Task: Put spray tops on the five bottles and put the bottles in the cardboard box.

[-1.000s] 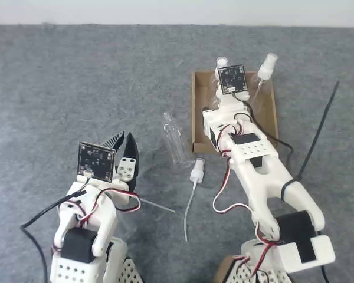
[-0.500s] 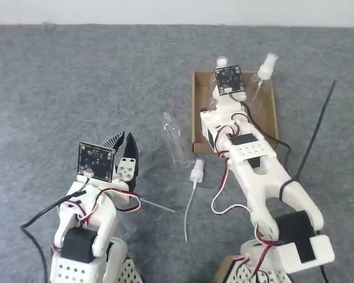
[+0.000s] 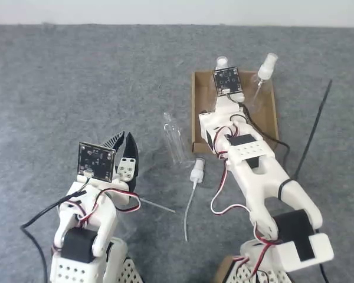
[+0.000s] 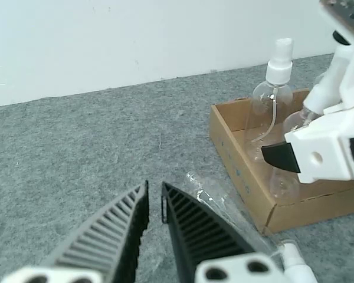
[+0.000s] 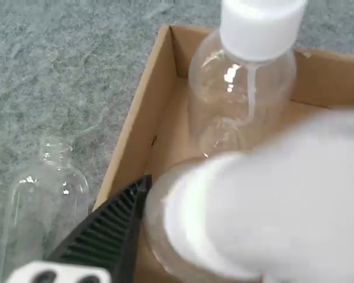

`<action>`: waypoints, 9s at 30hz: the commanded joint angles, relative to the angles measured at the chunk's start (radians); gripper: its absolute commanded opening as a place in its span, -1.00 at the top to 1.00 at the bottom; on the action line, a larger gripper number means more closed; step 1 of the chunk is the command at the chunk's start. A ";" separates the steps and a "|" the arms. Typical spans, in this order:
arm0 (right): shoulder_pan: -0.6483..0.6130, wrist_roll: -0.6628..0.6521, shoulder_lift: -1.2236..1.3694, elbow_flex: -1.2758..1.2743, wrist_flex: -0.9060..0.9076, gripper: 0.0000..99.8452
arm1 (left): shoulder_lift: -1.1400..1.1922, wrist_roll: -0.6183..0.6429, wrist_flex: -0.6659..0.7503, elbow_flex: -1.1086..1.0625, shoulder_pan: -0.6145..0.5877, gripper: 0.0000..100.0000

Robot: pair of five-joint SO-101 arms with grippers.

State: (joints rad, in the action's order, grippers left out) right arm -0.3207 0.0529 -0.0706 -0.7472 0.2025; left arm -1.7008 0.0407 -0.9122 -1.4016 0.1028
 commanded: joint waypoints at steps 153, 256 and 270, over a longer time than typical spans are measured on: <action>1.052 -0.968 -0.848 -0.391 0.908 0.99 | 1.723 0.167 0.018 0.773 0.427 0.94; 0.878 -0.678 -0.248 0.204 0.855 0.49 | 1.180 0.100 -0.026 0.639 -0.043 0.98; 0.839 -0.743 0.157 0.379 1.035 0.49 | 1.180 0.100 -0.025 0.625 -0.043 0.98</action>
State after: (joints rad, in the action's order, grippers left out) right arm 0.5232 -0.7050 0.0675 -0.4235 1.2812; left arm -0.4764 0.1358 -0.9613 -0.7848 0.0552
